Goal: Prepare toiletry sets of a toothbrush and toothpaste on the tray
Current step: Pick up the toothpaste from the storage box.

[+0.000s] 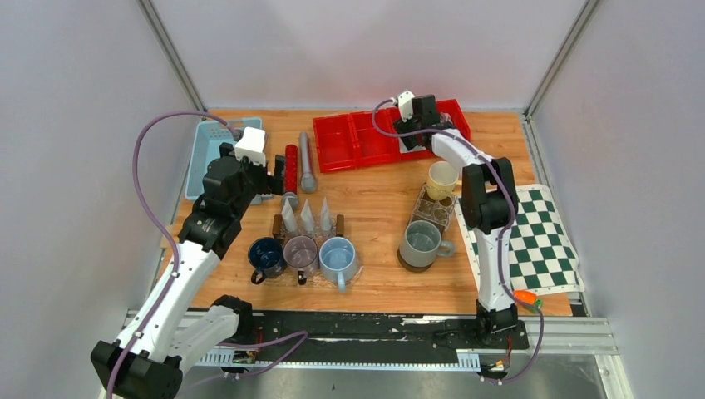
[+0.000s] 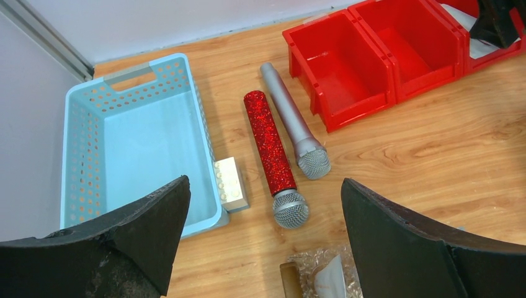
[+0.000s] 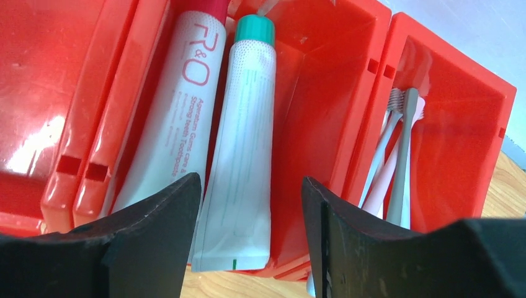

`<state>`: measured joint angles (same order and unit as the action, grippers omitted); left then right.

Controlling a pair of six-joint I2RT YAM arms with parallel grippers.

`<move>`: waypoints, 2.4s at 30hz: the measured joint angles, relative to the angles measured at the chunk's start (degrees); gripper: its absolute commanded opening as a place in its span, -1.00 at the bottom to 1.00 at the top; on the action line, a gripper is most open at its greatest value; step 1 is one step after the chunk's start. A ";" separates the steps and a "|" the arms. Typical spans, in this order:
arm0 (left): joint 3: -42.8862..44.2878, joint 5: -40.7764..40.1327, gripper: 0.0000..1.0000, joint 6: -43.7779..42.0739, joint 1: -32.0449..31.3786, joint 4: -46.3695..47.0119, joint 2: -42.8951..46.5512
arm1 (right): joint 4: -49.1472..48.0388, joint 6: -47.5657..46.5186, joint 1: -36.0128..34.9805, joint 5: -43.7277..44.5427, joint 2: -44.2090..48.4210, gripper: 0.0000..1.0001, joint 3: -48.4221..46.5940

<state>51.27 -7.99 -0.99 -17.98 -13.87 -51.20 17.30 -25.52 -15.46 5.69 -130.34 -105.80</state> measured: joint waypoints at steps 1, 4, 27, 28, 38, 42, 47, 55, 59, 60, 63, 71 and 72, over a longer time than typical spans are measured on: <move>0.00 0.02 0.95 -0.02 0.00 0.02 0.00 | 0.04 0.31 0.04 -0.09 -0.42 0.22 -0.50; 0.00 0.02 0.95 -0.02 0.00 0.02 0.00 | 0.48 0.85 0.07 0.20 -1.68 0.17 -2.12; 0.00 1.14 0.94 -0.04 0.00 0.02 0.00 | 6.45 4.35 0.15 2.12 -1.92 -1.00 -2.51; 0.00 1.31 0.94 -0.07 0.00 0.04 0.00 | 7.26 5.05 0.20 1.57 -1.46 -1.00 -2.51; -1.73 5.18 0.94 -1.36 0.02 2.62 0.90 | 15.37 18.16 1.81 -5.84 6.69 -1.00 -2.60; -2.60 8.13 0.96 -2.01 0.02 4.44 1.49 | 16.83 22.71 1.99 -9.92 11.06 -1.00 -2.51; -3.39 12.28 0.97 -3.69 0.02 7.30 1.79 | 17.70 27.45 2.21 -18.88 17.81 -1.00 -1.75; -6.29 21.86 1.00 -10.56 0.02 13.68 2.89 | 18.69 31.93 2.14 -37.97 27.98 -1.00 2.97; -6.34 29.05 1.00 -15.39 0.02 16.11 2.89 | 19.19 32.30 1.57 -46.77 31.10 -1.00 5.70; -6.34 30.36 1.00 -16.31 0.02 16.41 2.84 | 19.30 32.26 1.31 -48.72 31.85 -1.00 6.58; -5.73 35.21 1.00 -20.00 0.02 16.44 2.19 | 20.20 31.63 0.11 -53.02 33.35 -1.00 8.28; -1.14 45.66 1.00 -31.78 -0.57 14.45 -1.49 | 25.20 24.74 -5.64 -57.88 34.88 -1.00 8.48; -0.46 46.29 1.00 -33.35 -0.90 13.68 -1.90 | 26.18 23.61 -6.43 -58.03 34.93 -1.00 8.46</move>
<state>50.81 38.30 -34.35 -18.87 -0.19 -53.10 43.48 -1.91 -21.89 -52.34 -95.42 -97.34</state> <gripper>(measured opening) 0.997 0.086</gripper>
